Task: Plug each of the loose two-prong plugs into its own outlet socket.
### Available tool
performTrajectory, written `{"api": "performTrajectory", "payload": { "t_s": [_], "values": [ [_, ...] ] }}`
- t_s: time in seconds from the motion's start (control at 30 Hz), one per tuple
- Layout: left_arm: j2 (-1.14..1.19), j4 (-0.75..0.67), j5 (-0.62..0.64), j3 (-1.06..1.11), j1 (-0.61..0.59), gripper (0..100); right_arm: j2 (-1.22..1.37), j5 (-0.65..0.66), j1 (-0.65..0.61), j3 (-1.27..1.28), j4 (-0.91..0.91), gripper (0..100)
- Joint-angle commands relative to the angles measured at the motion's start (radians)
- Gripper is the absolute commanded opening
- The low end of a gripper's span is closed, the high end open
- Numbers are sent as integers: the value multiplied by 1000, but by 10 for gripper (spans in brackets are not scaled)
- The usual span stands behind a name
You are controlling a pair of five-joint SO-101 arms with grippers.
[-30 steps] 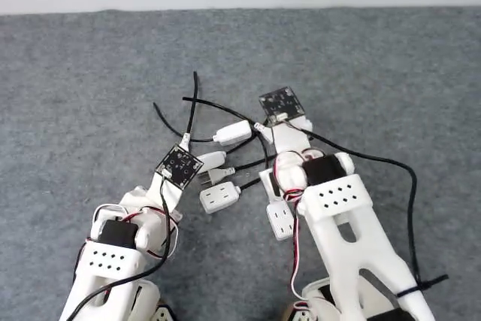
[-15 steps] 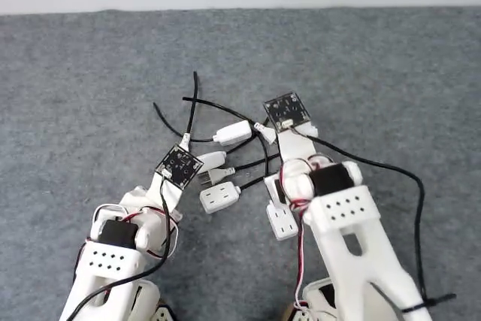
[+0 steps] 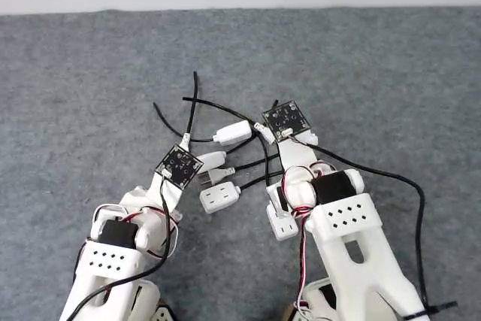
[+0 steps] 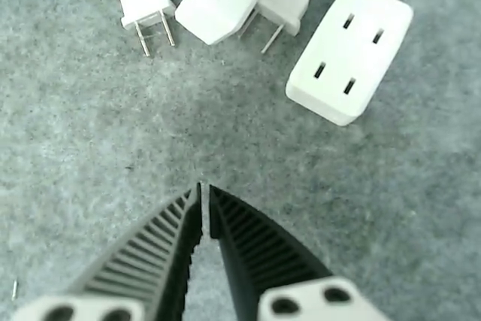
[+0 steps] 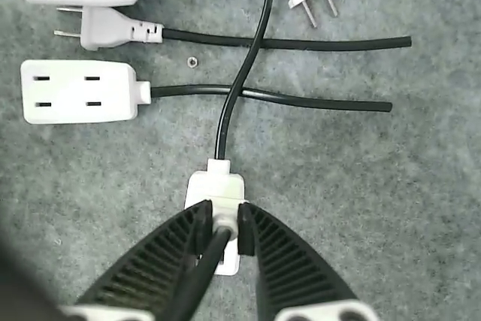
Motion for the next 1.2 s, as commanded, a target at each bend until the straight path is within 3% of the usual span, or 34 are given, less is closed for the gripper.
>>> {"api": "performTrajectory", "payload": {
  "t_s": [0.0, 1.17],
  "values": [
    [-18, -18, 5, -12, 0, 13, -13, 11, -4, -9, 24, 8],
    [-18, -18, 5, -12, -5, 13, 18, -66, -61, 35, -31, 8]
  ]
}}
